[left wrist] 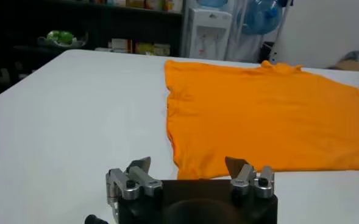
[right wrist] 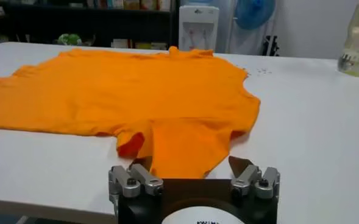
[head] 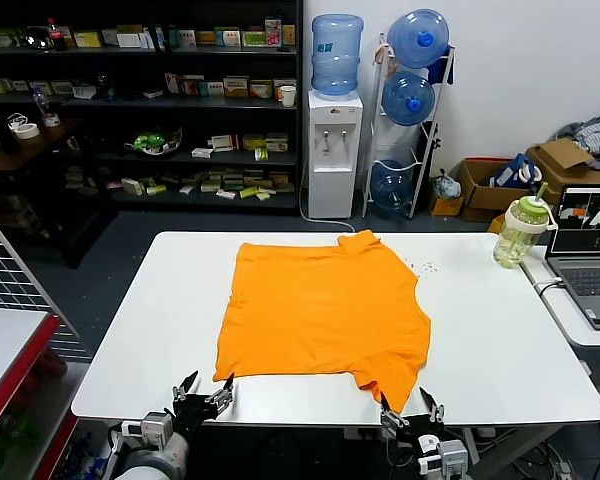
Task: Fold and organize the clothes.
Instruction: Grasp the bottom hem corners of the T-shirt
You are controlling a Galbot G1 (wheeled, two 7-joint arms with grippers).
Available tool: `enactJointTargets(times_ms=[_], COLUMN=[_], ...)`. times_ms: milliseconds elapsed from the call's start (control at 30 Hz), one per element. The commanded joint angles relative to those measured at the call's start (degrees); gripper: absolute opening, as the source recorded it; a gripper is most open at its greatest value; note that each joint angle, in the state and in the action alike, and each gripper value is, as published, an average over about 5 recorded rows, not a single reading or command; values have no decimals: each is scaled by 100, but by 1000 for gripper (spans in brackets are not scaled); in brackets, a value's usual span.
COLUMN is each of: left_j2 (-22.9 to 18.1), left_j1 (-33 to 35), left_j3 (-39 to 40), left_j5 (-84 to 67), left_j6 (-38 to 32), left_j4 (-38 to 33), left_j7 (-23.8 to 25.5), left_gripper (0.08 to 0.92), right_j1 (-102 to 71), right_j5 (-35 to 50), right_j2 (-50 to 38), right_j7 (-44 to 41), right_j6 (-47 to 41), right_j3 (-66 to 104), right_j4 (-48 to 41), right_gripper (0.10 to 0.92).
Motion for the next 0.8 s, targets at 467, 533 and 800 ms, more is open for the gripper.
enactJointTargets(times_ms=[467, 533, 800], left_j2=[16, 41, 385], left_j1=[-135, -77, 412], left_j3=[141, 141, 30], left_j5=[-56, -68, -452], left_j6=[146, 147, 210], left_j4=[94, -2, -705], left_j7=[-89, -110, -337], left_gripper=[431, 371, 147], right_j1=[-167, -260, -1045], right_j5=[-32, 16, 553], right_j2=[-46, -95, -513], right_j7=[62, 72, 188], right_j6=[108, 159, 208], right_j3=[-101, -90, 69], right_j4=[185, 325, 1161], right_gripper=[279, 219, 126])
